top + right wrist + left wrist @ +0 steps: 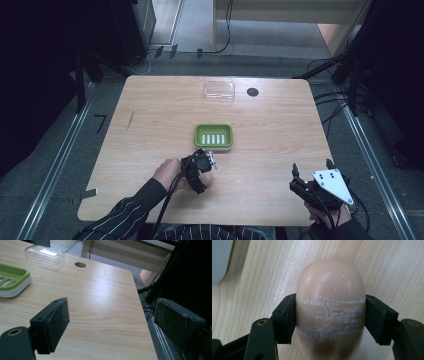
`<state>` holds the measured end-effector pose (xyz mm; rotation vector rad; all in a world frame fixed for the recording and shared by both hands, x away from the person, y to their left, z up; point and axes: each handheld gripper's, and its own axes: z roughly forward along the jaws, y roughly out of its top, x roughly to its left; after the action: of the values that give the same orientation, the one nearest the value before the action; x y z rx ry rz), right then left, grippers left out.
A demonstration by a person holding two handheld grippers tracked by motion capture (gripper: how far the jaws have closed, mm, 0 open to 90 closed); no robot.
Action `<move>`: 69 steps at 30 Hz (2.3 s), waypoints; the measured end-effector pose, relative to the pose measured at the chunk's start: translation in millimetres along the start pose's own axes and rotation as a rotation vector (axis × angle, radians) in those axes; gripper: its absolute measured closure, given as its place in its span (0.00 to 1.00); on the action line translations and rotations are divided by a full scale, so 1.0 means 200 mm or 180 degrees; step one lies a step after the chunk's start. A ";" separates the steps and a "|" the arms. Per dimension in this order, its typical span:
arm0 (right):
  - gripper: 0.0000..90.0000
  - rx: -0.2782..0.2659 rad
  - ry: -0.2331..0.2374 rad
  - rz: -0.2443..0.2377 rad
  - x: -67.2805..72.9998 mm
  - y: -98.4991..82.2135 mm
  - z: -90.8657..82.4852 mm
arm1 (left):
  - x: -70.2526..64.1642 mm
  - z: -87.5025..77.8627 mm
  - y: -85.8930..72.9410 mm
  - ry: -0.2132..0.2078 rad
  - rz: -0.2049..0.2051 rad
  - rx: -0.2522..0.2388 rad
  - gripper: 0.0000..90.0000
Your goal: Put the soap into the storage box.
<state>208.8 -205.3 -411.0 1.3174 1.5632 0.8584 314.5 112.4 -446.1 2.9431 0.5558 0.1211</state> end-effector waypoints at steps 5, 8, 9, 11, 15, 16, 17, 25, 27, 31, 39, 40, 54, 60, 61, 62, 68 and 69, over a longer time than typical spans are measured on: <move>0.15 0.0001 0.0000 0.0001 0.00 0.00 0.00 | 0.02 -0.02 -0.01 0.0037 0.0031 0.0000 0.37; 0.15 0.0002 0.0003 -0.0006 0.00 0.00 0.00 | 0.04 -0.04 -0.01 0.0072 0.0013 -0.0050 0.37; 0.15 0.0002 0.0003 -0.0006 0.00 0.00 0.00 | 0.04 -0.04 -0.01 0.0072 0.0013 -0.0050 0.37; 0.15 0.0002 0.0007 -0.0016 0.00 0.00 0.00 | 0.06 -0.05 -0.01 0.0086 0.0046 -0.0039 0.37; 0.15 -0.0001 0.0004 -0.0008 0.00 0.00 0.00 | 0.07 -0.05 0.00 0.0095 0.0068 -0.0025 0.37; 0.15 0.0000 0.0002 -0.0005 0.00 0.00 0.00 | 0.08 -0.05 0.00 0.0107 0.0070 -0.0029 0.37; 0.15 0.0000 0.0002 -0.0005 0.00 0.00 0.00 | 0.08 -0.05 0.00 0.0106 0.0091 -0.0011 0.37; 0.15 0.0004 -0.0006 0.0005 0.00 0.00 0.00 | 0.13 -0.08 0.02 0.0144 0.0132 -0.0051 0.37; 0.15 0.0004 -0.0007 0.0007 0.00 0.00 0.00 | 0.14 -0.09 0.02 0.0146 0.0137 -0.0070 0.37; 0.15 0.0006 -0.0003 0.0001 0.00 0.00 0.00 | 0.17 -0.11 0.02 0.0176 0.0132 -0.0121 0.37; 0.15 0.0004 -0.0022 0.0007 0.00 0.00 0.00 | 0.21 -0.13 0.04 0.0179 0.0174 -0.0159 0.37; 0.15 0.0007 -0.0014 0.0000 0.00 0.00 0.00 | 0.21 -0.13 0.04 0.0186 0.0181 -0.0158 0.37; 0.15 0.0006 -0.0021 0.0002 0.00 0.00 0.00 | 0.28 -0.18 0.08 0.0234 0.0275 -0.0222 0.37; 0.15 0.0008 -0.0024 -0.0005 0.00 0.00 0.00 | 0.31 -0.20 0.10 0.0269 0.0318 -0.0251 0.37; 0.15 0.0015 -0.0020 -0.0005 0.00 0.00 0.00 | 0.31 -0.21 0.10 0.0260 0.0314 -0.0263 0.37; 0.15 0.0014 -0.0021 -0.0002 0.00 0.00 0.00 | 0.32 -0.21 0.10 0.0265 0.0332 -0.0260 0.37; 0.15 0.0018 -0.0014 -0.0012 0.00 0.00 0.00 | 0.34 -0.24 0.12 0.0289 0.0380 -0.0308 0.37; 0.15 0.0018 -0.0014 -0.0012 0.00 0.00 0.00 | 0.34 -0.24 0.12 0.0292 0.0390 -0.0310 0.37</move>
<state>208.1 -206.0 -411.3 1.3190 1.5653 0.8489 381.5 121.8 -390.8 2.8867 0.3695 0.2894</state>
